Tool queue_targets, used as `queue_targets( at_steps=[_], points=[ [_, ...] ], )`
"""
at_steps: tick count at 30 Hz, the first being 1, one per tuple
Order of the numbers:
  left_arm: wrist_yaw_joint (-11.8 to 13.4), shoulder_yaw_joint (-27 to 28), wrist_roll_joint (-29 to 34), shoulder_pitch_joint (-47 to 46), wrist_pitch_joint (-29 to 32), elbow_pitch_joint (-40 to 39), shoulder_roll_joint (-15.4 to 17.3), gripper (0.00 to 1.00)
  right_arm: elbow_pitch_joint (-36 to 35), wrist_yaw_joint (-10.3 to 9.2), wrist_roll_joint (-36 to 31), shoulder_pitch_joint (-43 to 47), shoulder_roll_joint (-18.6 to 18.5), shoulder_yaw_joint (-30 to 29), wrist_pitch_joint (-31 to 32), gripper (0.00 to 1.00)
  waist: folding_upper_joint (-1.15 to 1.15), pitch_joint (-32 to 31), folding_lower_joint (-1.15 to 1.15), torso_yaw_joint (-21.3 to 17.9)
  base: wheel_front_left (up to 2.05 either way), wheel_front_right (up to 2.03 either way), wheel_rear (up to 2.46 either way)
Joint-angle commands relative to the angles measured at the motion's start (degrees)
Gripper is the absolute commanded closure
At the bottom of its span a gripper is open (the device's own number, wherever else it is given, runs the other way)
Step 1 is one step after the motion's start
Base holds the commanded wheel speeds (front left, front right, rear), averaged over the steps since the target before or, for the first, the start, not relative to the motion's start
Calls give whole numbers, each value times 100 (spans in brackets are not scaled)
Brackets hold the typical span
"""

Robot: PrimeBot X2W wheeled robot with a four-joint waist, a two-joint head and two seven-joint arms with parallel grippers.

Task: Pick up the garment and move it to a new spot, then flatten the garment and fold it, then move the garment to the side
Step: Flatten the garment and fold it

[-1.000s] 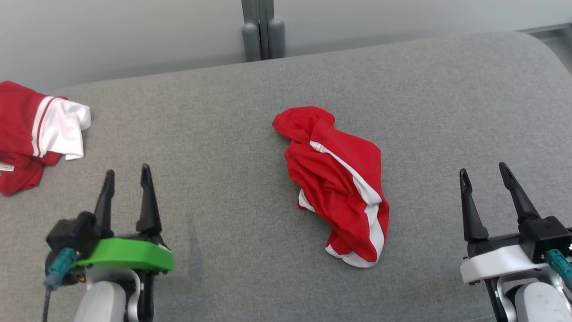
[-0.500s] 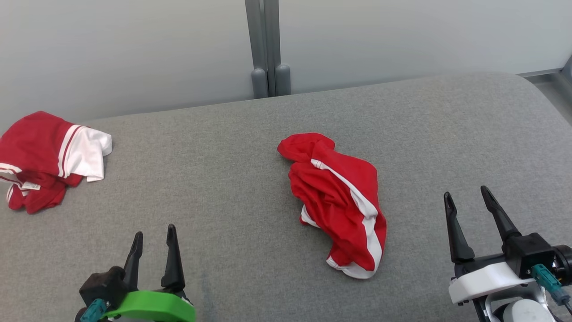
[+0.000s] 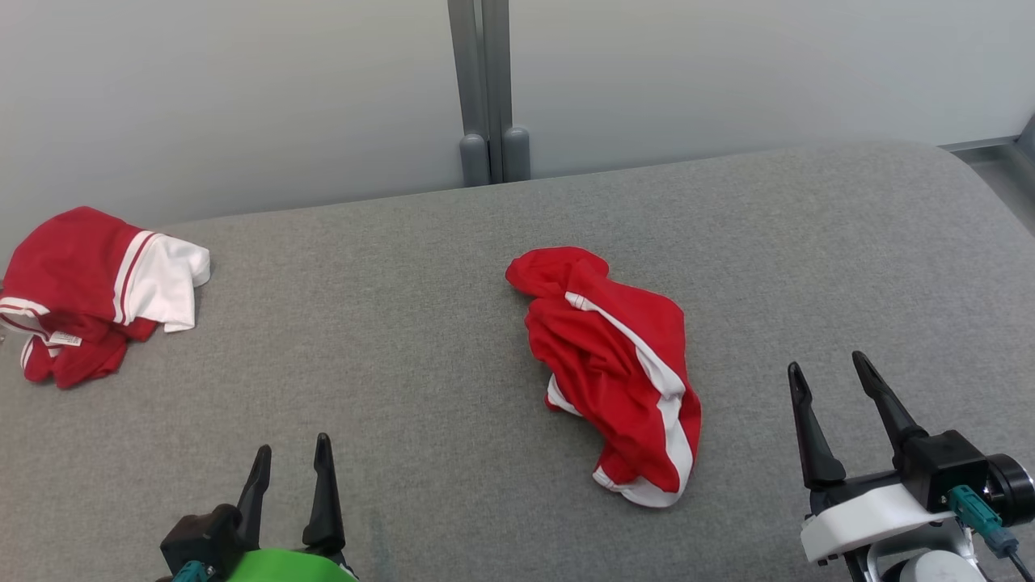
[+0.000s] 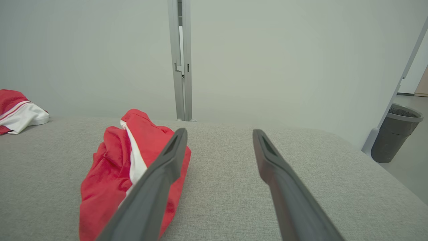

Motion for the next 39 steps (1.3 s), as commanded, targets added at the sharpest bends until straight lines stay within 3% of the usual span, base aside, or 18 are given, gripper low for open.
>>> queue_targets(
  at_steps=[1, 31, 39],
  points=[
    [20, -18, -57, 67, 1, 16, 1, 0, 4, -8, 17, 51, -19, -14, -28, 0, 0, 0, 0, 7, 0, 0, 0],
    [88, -211, -104, -115, 0, -27, 1, 0, 50, -8, 27, 20, -19, -38, -28, 0, 0, 100, 0, 57, 0, 0, 0],
    [80, -291, -117, -160, 1, -35, 1, 0, 206, -8, -100, -177, -19, 245, -28, 0, 0, 198, 0, 180, 0, 0, 0]
  ],
)
